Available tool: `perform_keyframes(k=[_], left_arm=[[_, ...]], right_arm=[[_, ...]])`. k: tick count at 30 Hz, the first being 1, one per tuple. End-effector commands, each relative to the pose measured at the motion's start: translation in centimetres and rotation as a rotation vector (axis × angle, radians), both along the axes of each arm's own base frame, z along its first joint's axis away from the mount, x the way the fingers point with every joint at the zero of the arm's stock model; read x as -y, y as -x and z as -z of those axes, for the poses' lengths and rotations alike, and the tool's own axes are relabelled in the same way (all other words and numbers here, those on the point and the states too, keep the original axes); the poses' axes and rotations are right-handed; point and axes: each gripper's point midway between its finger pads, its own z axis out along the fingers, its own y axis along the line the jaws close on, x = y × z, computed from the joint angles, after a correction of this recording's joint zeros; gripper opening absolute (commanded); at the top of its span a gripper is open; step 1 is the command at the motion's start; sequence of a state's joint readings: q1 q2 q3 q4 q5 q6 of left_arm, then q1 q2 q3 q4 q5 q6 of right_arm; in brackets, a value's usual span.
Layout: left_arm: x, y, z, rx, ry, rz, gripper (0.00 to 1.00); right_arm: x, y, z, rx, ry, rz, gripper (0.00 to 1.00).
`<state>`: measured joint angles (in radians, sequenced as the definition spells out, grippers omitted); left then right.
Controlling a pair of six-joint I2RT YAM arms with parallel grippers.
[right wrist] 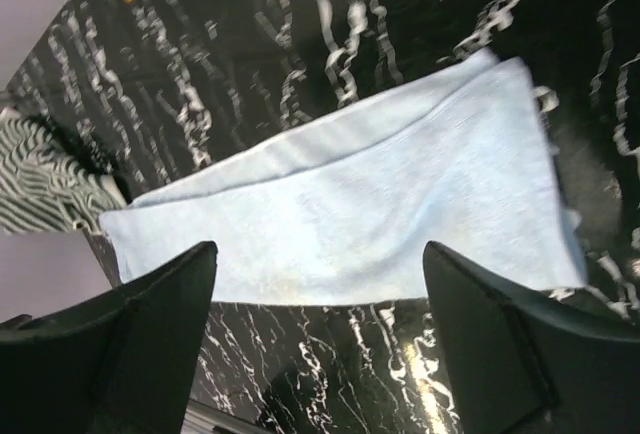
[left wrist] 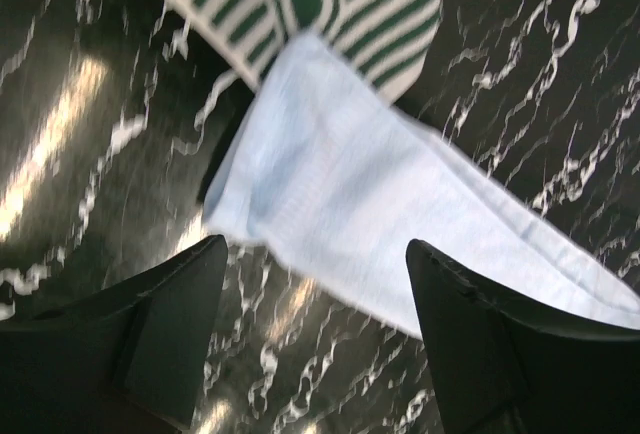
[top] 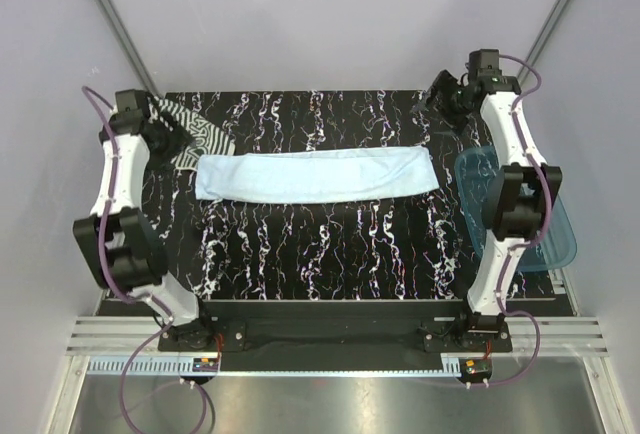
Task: Roll the towels
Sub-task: Fold the towel
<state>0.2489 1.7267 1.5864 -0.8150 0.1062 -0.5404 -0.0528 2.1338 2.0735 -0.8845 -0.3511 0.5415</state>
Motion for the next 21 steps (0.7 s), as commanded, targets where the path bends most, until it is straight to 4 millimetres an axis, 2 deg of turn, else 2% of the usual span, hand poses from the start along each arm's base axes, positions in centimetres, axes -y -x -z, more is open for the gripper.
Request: perform_keyframes(k=[1, 2, 3, 4, 5, 6, 7, 8, 9, 11, 13, 17, 21], left_arm=[[1.1, 3.4, -0.1, 0.043, 0.023, -0.033, 0.75], [1.7, 5.3, 2.4, -0.008, 0.048, -0.034, 0.75], [2.1, 5.9, 2.9, -0.007, 0.069, -0.042, 0.74], [2.6, 7.0, 4.2, -0.012, 0.086, -0.042, 0.73], [2.6, 6.7, 3.5, 0.02, 0.085, -0.049, 0.73], [3.1, 7.9, 5.3, -0.019, 0.113, -0.064, 0.72], [3.2, 7.7, 5.3, 0.012, 0.12, -0.065, 0.71], [3.4, 8.1, 6.0, 0.004, 0.135, -0.071, 0.71], [3.7, 8.8, 7.2, -0.021, 0.155, -0.086, 0.7], [3.9, 8.9, 8.2, -0.031, 0.172, -0.1, 0.7], [3.8, 9.0, 9.3, -0.048, 0.183, -0.128, 0.69], [3.7, 8.3, 10.3, -0.028, 0.192, -0.155, 0.69], [2.7, 7.6, 11.1, -0.024, 0.175, -0.219, 0.72]], right_arm=[[-4.1, 3.3, -5.0, 0.129, 0.009, -0.091, 0.88], [-5.1, 4.9, -2.6, 0.078, 0.0, -0.11, 0.84], [-5.6, 5.0, -2.3, 0.097, -0.011, -0.111, 0.75], [-6.7, 6.4, -1.0, 0.078, -0.027, -0.126, 0.71], [-6.9, 7.3, 0.0, 0.049, -0.027, -0.132, 0.67], [-7.3, 7.6, 0.7, 0.045, -0.036, -0.139, 0.61], [-7.8, 8.2, 1.3, 0.033, -0.039, -0.148, 0.47], [-8.0, 9.1, 3.1, -0.007, -0.042, -0.152, 0.44], [-8.2, 9.3, 3.6, -0.011, -0.046, -0.159, 0.43], [-8.3, 10.1, 5.1, -0.043, -0.039, -0.163, 0.39], [-8.2, 10.3, 5.7, -0.05, -0.037, -0.165, 0.38], [-8.3, 10.7, 6.6, -0.069, -0.035, -0.177, 0.37], [-8.3, 10.8, 7.0, -0.073, -0.033, -0.191, 0.36]])
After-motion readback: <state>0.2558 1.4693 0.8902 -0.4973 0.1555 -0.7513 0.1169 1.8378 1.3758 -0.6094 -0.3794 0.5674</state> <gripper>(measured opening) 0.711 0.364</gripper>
